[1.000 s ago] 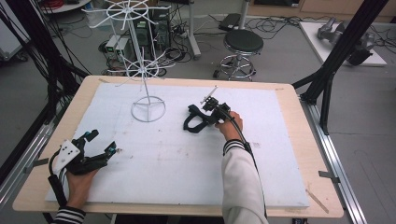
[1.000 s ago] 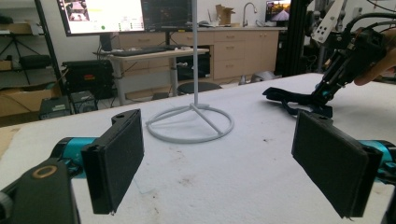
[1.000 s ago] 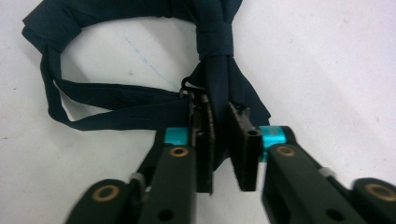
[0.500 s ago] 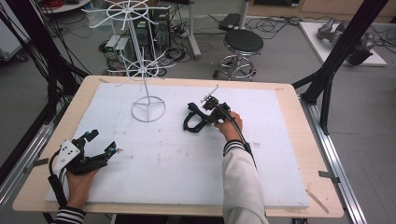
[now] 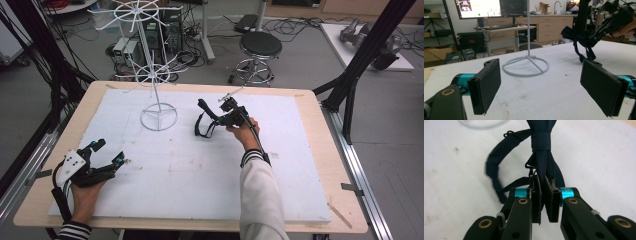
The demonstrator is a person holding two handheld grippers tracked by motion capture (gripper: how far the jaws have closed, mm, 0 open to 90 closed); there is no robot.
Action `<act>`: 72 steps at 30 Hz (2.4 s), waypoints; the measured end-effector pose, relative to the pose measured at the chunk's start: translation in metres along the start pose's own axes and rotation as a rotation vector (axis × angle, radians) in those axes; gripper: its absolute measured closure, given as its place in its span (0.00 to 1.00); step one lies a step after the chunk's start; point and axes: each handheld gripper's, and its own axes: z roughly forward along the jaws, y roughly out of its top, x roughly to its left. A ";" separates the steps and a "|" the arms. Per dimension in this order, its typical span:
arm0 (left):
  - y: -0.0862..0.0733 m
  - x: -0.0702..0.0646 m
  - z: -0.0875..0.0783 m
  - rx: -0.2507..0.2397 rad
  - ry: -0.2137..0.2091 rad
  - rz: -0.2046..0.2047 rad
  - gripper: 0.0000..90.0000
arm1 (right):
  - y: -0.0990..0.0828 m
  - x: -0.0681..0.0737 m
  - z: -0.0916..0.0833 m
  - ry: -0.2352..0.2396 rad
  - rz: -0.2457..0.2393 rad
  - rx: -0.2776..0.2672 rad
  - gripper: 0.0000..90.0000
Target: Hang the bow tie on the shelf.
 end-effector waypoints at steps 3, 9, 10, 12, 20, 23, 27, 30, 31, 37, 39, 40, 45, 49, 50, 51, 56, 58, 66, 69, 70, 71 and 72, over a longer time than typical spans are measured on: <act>0.000 0.000 0.000 0.000 0.001 0.000 0.19 | 0.002 0.000 -0.004 0.020 -0.009 -0.055 0.94; 0.000 0.000 0.000 0.000 0.000 0.001 0.19 | 0.007 0.005 -0.013 0.052 -0.035 -0.188 0.94; 0.000 0.000 0.000 0.000 0.001 0.001 0.19 | 0.008 0.005 -0.015 0.060 -0.045 -0.210 0.94; 0.000 0.000 0.000 0.000 0.000 0.001 0.19 | 0.010 0.007 -0.017 0.075 -0.055 -0.252 0.94; 0.000 0.000 0.000 0.000 0.001 -0.002 0.19 | 0.013 0.009 -0.029 0.115 -0.046 -0.397 0.94; 0.000 0.000 0.000 -0.001 0.001 -0.003 0.19 | 0.013 0.009 -0.032 0.122 -0.040 -0.416 0.94; 0.000 0.000 0.000 0.000 0.001 -0.003 0.19 | 0.013 0.008 -0.035 0.122 -0.043 -0.438 0.94; 0.000 0.000 0.000 0.000 0.002 -0.003 0.19 | 0.013 0.008 -0.039 0.130 -0.048 -0.465 0.94; 0.000 0.000 0.000 0.000 0.001 -0.003 0.19 | 0.014 0.008 -0.039 0.132 -0.049 -0.474 0.94; 0.000 0.000 0.000 0.001 0.001 -0.002 0.19 | 0.015 0.010 -0.043 0.150 -0.055 -0.521 0.94; 0.000 0.000 0.000 0.000 0.001 -0.002 0.19 | 0.015 0.010 -0.043 0.158 -0.051 -0.538 0.94; 0.000 0.000 0.000 0.000 0.002 -0.002 0.19 | 0.015 0.010 -0.044 0.161 -0.052 -0.545 0.94; 0.000 0.000 0.000 0.000 0.001 -0.002 0.19 | 0.015 0.011 -0.047 0.173 -0.046 -0.580 0.94; 0.000 0.000 0.000 0.000 0.000 -0.001 0.19 | 0.016 0.013 -0.049 0.179 -0.045 -0.603 0.94; 0.000 0.000 0.000 0.000 0.000 0.000 0.19 | 0.016 0.013 -0.050 0.184 -0.045 -0.610 0.94; 0.000 0.000 0.000 0.000 0.001 0.000 0.19 | 0.017 0.013 -0.050 0.185 -0.043 -0.616 0.94; 0.000 0.000 0.000 0.000 0.001 0.000 0.19 | 0.017 0.014 -0.053 0.192 -0.045 -0.628 0.94; 0.000 0.000 0.000 0.000 0.001 0.001 0.19 | 0.017 0.015 -0.054 0.193 -0.048 -0.632 0.94; 0.000 0.000 0.000 -0.001 0.002 0.000 0.19 | 0.022 0.021 -0.059 0.197 -0.066 -0.659 0.94; 0.000 0.000 0.000 0.000 0.002 0.001 0.19 | 0.026 0.025 -0.061 0.207 -0.073 -0.677 0.94; 0.000 0.000 0.000 -0.001 0.002 0.001 0.19 | 0.028 0.026 -0.061 0.210 -0.078 -0.677 0.94; 0.000 0.000 0.000 -0.001 0.002 0.002 0.19 | 0.029 0.028 -0.062 0.214 -0.077 -0.672 0.94; 0.000 0.000 0.000 -0.002 0.002 0.001 0.19 | 0.031 0.029 -0.062 0.214 -0.087 -0.676 0.94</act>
